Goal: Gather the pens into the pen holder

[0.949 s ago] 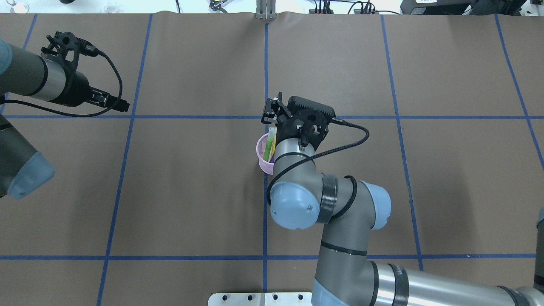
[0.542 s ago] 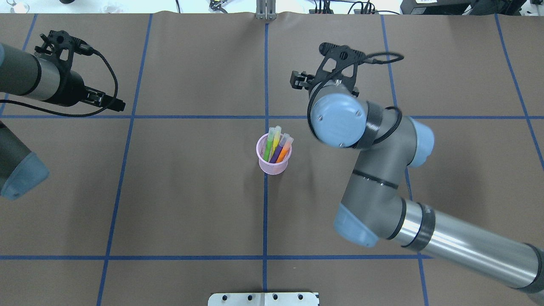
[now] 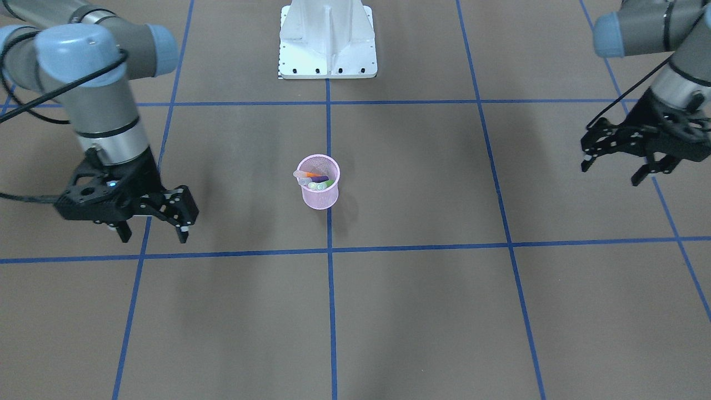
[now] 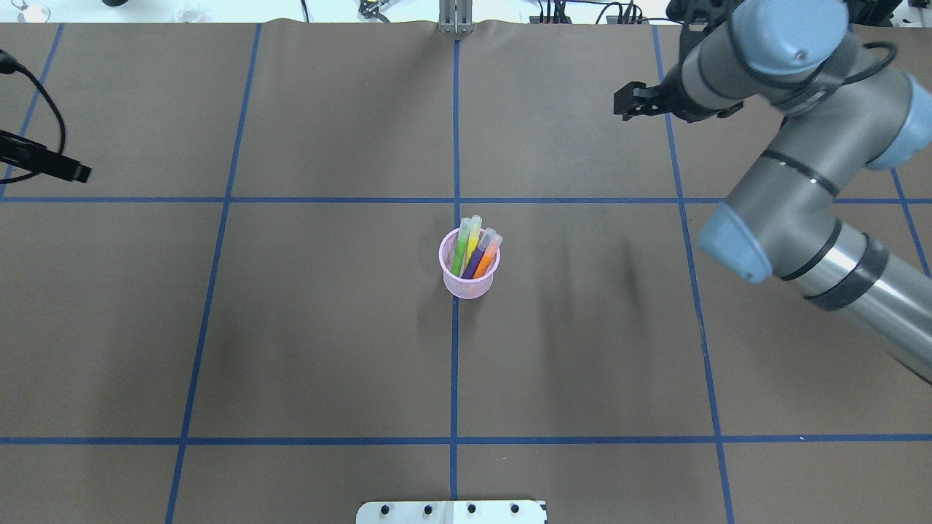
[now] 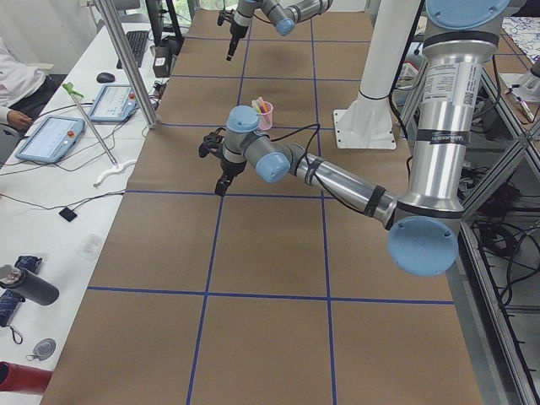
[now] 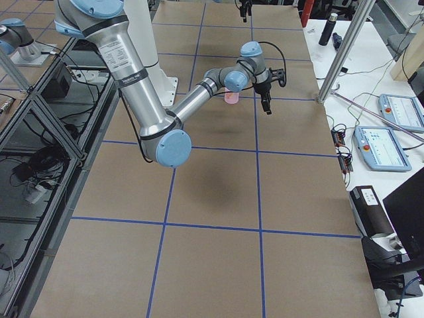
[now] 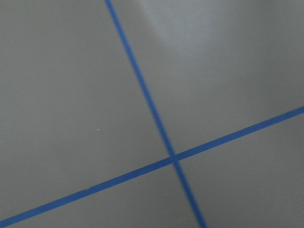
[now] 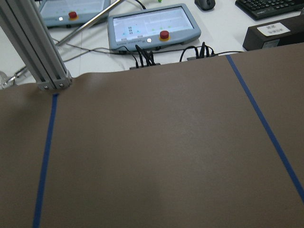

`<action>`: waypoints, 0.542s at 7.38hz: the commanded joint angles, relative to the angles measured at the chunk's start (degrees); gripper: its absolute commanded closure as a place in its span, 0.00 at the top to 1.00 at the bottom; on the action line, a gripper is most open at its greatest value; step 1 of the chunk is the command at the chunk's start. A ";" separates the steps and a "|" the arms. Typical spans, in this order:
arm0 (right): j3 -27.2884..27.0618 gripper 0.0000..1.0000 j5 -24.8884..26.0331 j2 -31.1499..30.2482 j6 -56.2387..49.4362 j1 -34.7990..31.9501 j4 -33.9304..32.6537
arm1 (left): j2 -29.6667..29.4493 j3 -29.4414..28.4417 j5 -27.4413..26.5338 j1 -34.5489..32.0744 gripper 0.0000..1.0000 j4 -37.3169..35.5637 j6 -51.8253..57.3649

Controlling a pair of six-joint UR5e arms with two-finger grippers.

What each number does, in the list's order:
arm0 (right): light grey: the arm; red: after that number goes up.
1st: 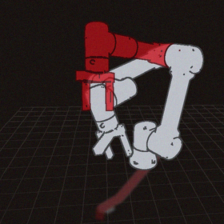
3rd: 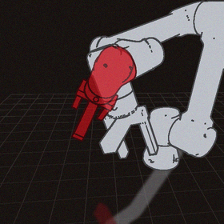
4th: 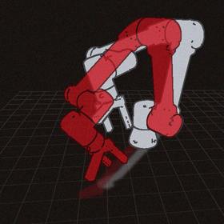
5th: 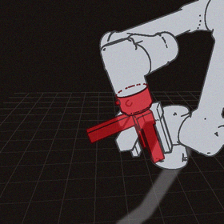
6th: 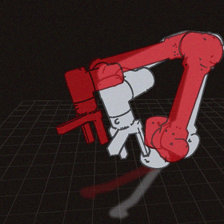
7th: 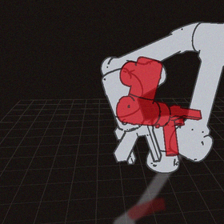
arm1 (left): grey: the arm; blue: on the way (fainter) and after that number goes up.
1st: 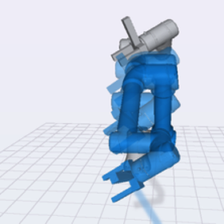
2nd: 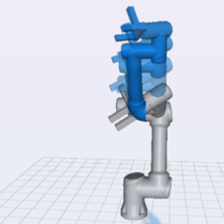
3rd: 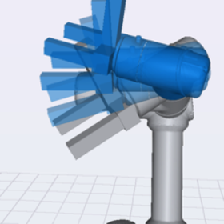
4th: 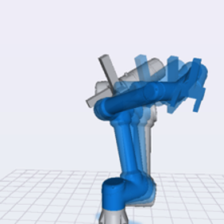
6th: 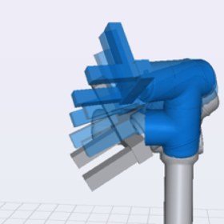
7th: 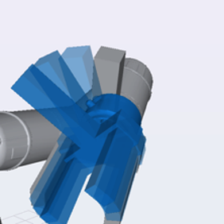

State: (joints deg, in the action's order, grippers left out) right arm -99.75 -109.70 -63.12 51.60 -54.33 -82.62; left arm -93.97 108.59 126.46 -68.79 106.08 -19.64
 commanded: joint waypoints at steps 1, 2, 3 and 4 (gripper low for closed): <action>1.14 0.99 -16.37 -5.06 -20.49 -10.93 -4.97 | 0.45 0.66 4.23 -11.24 1.00 -16.26 17.80; 1.23 0.99 -17.38 -7.95 -28.40 -14.80 -6.92 | 0.28 0.05 3.88 -15.63 1.00 -23.65 27.37; 1.66 0.99 -19.04 -11.03 -35.97 -18.32 -7.47 | 0.71 -1.35 3.88 -18.64 1.00 -25.46 32.95; 2.71 0.99 -21.41 -13.84 -42.57 -21.83 -7.91 | 3.32 -3.28 4.14 -21.10 1.00 -25.66 33.96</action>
State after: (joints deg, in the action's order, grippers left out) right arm -98.01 -128.32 -73.38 17.91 -71.66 -89.60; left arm -92.72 107.26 130.39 -86.31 82.47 10.19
